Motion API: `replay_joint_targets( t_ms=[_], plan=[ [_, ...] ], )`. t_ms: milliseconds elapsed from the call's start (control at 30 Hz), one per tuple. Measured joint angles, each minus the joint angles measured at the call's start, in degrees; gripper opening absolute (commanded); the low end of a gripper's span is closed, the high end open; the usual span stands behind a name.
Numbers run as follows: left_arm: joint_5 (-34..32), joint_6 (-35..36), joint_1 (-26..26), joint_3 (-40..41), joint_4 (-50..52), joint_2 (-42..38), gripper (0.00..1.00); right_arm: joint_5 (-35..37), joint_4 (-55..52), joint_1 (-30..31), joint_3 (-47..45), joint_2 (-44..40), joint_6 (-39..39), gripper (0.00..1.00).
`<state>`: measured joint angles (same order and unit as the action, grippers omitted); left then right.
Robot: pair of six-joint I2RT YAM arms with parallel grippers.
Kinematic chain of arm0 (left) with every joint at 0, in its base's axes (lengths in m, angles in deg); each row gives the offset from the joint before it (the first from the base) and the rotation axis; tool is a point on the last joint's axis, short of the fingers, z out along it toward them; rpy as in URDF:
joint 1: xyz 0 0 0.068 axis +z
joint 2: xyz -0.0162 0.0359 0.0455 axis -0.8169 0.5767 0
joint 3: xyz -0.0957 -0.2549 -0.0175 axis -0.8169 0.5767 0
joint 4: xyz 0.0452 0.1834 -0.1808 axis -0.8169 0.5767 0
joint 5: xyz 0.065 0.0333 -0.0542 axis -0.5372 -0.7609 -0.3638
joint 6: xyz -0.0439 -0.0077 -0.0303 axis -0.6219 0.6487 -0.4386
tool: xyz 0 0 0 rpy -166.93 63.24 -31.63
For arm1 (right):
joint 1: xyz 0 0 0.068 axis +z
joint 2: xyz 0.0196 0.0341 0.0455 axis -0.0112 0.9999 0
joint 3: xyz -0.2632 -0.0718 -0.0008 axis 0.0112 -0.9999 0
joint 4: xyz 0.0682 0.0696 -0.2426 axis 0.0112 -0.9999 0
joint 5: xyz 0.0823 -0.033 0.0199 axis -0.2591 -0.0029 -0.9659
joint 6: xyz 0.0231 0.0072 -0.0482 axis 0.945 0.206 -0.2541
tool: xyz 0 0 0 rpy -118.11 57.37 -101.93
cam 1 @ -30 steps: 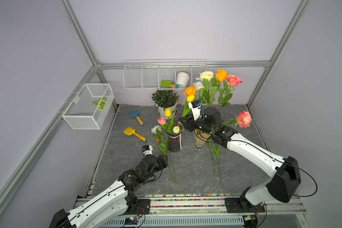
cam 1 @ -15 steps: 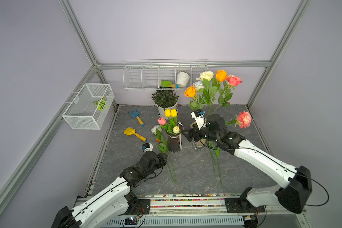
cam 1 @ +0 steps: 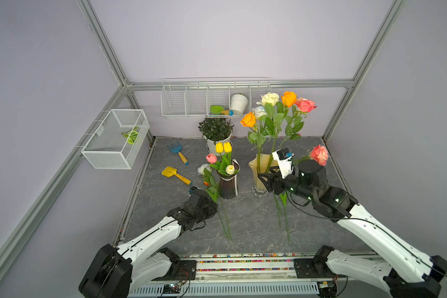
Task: Arrange the flowers in different vases according to their variety
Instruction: Pick up the flower at the center of the board.
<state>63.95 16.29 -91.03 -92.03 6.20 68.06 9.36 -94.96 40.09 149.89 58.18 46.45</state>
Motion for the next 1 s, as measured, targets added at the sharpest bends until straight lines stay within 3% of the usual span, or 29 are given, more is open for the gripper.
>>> replay_joint_targets(
  t_ms=[167, 400, 633, 1000],
  plan=[
    [0.9, 1.0, 0.0, -8.0, 4.3, 10.6, 0.37, 1.1, -1.8, 0.1, -2.0, -2.2, 0.2, 0.58],
    [-0.4, 3.1, 0.0, -16.0, 10.1, 20.5, 0.29, 1.7, -2.8, 0.1, -4.4, -3.8, 1.0, 0.53],
    [-1.9, 3.5, 0.0, -17.2, 14.5, 23.4, 0.25, 2.2, -3.0, 0.1, -5.2, -4.2, 1.2, 0.51],
    [-2.0, 3.5, 0.0, -18.0, 13.6, 25.0, 0.23, 2.1, -3.0, 0.1, -5.9, -4.2, 1.6, 0.50]
  ],
)
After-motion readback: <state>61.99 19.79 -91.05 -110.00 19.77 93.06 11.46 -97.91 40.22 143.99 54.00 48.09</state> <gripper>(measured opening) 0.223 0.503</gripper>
